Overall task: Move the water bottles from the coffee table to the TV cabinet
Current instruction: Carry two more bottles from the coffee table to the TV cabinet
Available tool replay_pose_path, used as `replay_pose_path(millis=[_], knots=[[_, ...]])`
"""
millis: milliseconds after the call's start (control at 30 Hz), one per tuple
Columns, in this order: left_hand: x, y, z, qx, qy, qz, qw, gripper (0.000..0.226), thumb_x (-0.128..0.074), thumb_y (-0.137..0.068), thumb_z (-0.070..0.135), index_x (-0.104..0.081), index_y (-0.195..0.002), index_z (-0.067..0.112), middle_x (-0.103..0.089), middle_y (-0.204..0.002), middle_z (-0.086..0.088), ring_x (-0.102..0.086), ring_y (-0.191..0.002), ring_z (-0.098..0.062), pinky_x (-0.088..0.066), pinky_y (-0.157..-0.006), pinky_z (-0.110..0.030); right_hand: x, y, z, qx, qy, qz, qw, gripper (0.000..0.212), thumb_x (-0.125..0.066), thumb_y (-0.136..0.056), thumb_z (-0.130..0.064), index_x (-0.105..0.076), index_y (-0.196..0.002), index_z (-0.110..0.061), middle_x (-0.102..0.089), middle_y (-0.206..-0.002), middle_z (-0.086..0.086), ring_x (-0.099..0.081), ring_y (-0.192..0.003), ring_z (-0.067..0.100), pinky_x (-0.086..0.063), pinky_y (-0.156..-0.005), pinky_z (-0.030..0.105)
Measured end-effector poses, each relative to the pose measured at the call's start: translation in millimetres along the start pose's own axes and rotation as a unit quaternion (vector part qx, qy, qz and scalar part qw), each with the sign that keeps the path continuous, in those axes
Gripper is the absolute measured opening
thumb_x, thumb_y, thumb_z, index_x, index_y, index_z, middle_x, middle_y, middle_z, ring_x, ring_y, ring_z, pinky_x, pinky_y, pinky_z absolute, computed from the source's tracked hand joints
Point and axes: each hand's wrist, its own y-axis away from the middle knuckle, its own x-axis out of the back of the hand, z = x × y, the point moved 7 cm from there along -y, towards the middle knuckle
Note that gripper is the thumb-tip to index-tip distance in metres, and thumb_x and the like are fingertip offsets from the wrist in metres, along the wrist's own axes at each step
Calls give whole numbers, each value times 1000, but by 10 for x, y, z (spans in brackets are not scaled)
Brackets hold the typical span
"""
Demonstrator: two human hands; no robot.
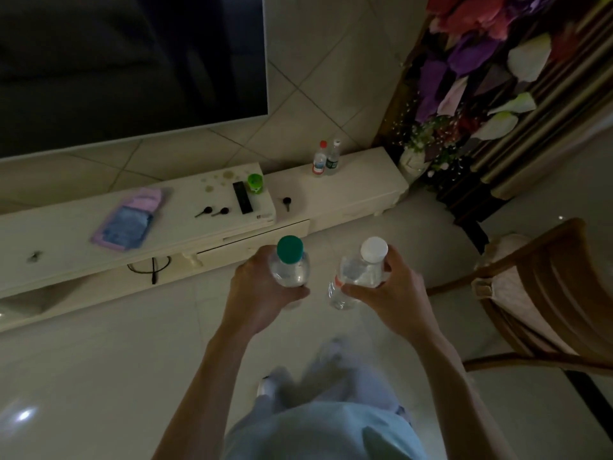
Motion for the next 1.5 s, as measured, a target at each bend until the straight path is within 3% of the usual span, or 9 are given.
replay_pose_path(millis=[100, 233, 400, 633, 767, 1033, 1167, 1333, 1500], knots=[[-99, -260, 55, 6, -4, -10, 1000, 73, -89, -52, 36, -57, -116, 24, -64, -103, 9, -60, -96, -17, -46, -79, -27, 29, -327, 64, -7, 0, -1, 1000, 67, -89, -60, -39, -54, -116, -32, -63, -98, -18, -59, -90, -1, -40, -68, 8], [-213, -715, 229, 13, 0, -2, 1000, 72, -88, -50, 41, -58, -114, 26, -66, -105, 9, -62, -96, -15, -50, -81, -31, 104, -895, 92, 5, 16, -13, 1000, 65, -88, -61, -42, -52, -115, -33, -59, -96, -20, -56, -88, -1, -36, -65, 7], [-357, -1335, 685, 15, -16, 26, 999, 71, -88, -57, 33, -55, -118, 21, -57, -100, 11, -55, -91, -12, -39, -74, -23, 278, -1709, 113, 39, 17, -37, 998, 74, -86, -60, -47, -49, -123, -36, -61, -113, -19, -57, -103, 4, -50, -85, 25], [-693, -2052, 1138, 37, 8, 35, 999, 70, -88, -55, 38, -57, -117, 27, -65, -104, 12, -60, -94, -11, -43, -75, -23, 575, -2554, 124, 72, 19, -69, 995, 77, -88, -62, -37, -47, -128, -33, -59, -120, -15, -53, -108, 5, -48, -90, 26], [-829, -2366, 1278, 53, 6, 21, 998, 73, -89, -55, 37, -55, -119, 23, -62, -104, 10, -59, -95, -12, -43, -78, -23, 598, -2945, 247, 54, 12, -83, 995, 76, -87, -61, -40, -46, -125, -38, -59, -120, -17, -55, -109, 5, -50, -91, 30], [-904, -3236, 1273, 69, -11, -8, 998, 74, -89, -56, 33, -54, -121, 20, -64, -110, 7, -54, -92, -9, -38, -78, -21, 371, -3798, 273, 37, 26, -113, 993, 74, -88, -62, -40, -48, -124, -36, -58, -117, -19, -53, -106, 2, -46, -88, 24], [-859, -3791, 1266, 72, -21, -13, 997, 75, -88, -57, 35, -53, -122, 21, -64, -117, 4, -59, -103, -15, -40, -80, -22, 238, -4310, 192, 30, 40, -137, 989, 73, -86, -64, -41, -46, -125, -35, -55, -115, -21, -51, -106, 0, -40, -82, 13], [-863, -4389, 1241, 64, -17, -21, 998, 76, -88, -59, 34, -50, -123, 22, -62, -120, 4, -54, -101, -10, -37, -80, -21, 124, -4912, 166, 18, 39, -148, 988, 70, -86, -63, -42, -42, -117, -43, -54, -110, -24, -53, -100, -5, -47, -87, 21], [-1091, -4885, 1005, 77, 8, -23, 997, 78, -88, -59, 31, -48, -124, 22, -62, -119, 3, -56, -105, -12, -40, -83, -21, -79, -5349, 389, -7, 53, -159, 986, 66, -86, -65, -38, -44, -117, -40, -57, -111, -20, -53, -97, -12, -46, -84, 16]])
